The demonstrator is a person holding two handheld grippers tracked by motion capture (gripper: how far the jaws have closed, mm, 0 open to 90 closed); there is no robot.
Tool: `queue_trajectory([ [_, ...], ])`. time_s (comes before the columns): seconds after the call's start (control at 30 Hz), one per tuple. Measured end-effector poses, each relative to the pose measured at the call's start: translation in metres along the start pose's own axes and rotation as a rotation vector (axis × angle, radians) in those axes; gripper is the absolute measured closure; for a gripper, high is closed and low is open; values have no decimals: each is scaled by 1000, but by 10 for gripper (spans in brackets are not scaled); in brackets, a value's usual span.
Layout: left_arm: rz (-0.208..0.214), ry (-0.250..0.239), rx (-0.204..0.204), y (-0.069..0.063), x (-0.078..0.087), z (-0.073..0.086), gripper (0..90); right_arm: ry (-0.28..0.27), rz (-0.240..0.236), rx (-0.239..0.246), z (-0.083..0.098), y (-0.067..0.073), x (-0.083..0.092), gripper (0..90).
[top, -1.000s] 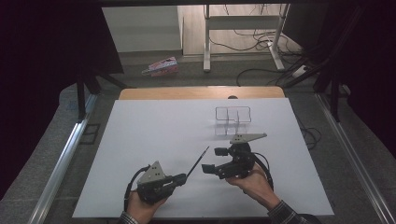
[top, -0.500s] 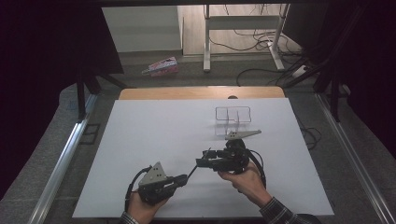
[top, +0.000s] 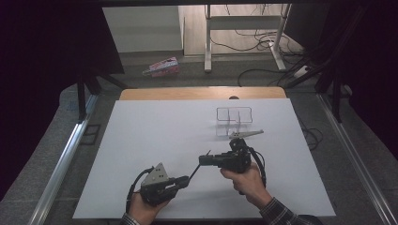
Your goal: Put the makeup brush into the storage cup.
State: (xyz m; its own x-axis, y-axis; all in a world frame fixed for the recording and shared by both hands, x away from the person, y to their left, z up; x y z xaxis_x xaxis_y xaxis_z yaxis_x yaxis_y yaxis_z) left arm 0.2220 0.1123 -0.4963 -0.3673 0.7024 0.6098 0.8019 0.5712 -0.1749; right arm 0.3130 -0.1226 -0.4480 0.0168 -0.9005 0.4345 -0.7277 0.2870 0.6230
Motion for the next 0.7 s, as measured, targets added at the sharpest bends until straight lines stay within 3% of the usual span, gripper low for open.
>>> queue_trajectory([
  [0.4,-59,31,22,7,1,1,445,-15,70,53,0,0,7,848],
  [0.7,-71,63,47,12,4,5,290,-6,104,108,1,1,10,848],
])
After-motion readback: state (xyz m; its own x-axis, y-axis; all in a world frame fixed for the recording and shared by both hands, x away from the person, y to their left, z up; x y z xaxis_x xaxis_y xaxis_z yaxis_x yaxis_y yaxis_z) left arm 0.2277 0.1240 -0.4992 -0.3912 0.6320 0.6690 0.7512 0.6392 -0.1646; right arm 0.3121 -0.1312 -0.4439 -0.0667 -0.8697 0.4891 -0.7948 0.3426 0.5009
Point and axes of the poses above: each handheld gripper's, and its own axes: x roughly backward along the jaws, z roughly out of its underside, y roughly to its left, the point moved 2 cm from there along -x, roughly forward along the jaws, and after that the axes turned 7 degrees about y, right-handed, at the moved point
